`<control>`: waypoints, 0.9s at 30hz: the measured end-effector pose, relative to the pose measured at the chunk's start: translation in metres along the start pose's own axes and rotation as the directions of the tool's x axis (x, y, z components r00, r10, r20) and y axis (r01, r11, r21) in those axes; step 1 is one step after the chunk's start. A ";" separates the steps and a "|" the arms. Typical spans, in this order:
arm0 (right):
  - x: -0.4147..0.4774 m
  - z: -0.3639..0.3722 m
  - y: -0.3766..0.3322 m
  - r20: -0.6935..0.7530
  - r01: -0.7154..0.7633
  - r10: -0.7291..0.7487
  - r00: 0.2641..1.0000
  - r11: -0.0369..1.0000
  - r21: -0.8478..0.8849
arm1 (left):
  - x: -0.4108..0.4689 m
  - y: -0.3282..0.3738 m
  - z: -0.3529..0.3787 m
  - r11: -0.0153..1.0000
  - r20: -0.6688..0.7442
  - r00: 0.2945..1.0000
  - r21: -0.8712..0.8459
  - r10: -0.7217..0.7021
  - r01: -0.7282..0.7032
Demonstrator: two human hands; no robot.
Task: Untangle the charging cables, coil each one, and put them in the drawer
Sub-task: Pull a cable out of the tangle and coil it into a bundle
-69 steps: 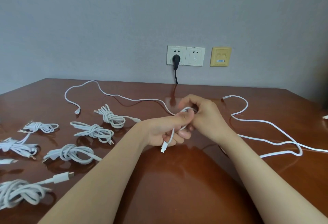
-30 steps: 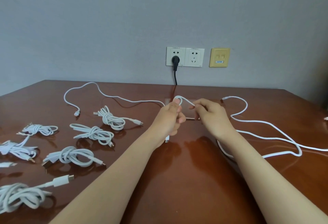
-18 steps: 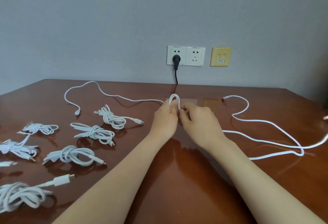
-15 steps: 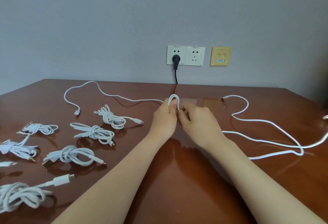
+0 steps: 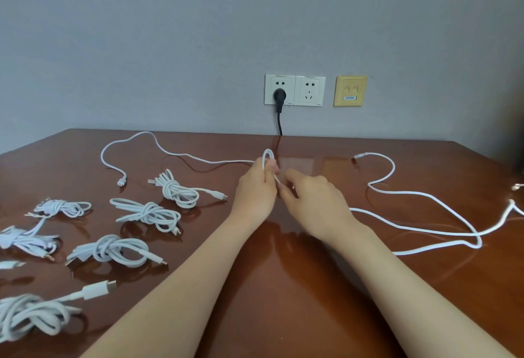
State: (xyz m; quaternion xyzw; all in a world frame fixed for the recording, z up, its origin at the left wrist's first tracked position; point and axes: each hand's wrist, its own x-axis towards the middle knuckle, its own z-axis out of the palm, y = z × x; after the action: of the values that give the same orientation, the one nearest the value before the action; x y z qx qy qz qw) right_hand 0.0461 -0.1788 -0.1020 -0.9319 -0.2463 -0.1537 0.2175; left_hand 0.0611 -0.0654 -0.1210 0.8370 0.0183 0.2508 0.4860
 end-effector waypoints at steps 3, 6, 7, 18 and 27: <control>-0.001 0.001 -0.002 0.040 0.016 -0.015 0.999 1.000 -0.006 | 0.003 0.000 0.001 0.999 -0.017 0.999 -0.017 -0.030 0.030; 0.000 0.002 -0.002 0.078 0.027 -0.029 0.997 0.999 0.020 | 0.006 0.002 0.001 0.988 -0.041 0.994 -0.121 -0.104 0.098; 0.000 0.003 0.000 0.085 0.026 -0.028 0.996 0.999 0.022 | 0.007 0.001 0.000 0.976 -0.036 0.990 -0.174 -0.137 0.129; 0.000 0.001 0.003 0.223 -0.032 0.015 0.975 0.997 0.071 | 0.011 0.008 -0.012 0.357 0.292 0.878 -0.829 -0.379 0.430; 0.000 -0.012 0.005 0.107 -0.073 0.078 0.991 0.996 -0.052 | 0.018 0.005 -0.025 0.377 0.258 0.858 -0.815 -0.444 0.440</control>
State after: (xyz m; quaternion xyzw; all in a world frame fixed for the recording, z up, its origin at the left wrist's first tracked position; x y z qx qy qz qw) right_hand 0.0470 -0.1881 -0.0933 -0.9524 -0.2187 -0.1003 0.1872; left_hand 0.0644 -0.0428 -0.0995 0.4507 0.1163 0.0895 0.8805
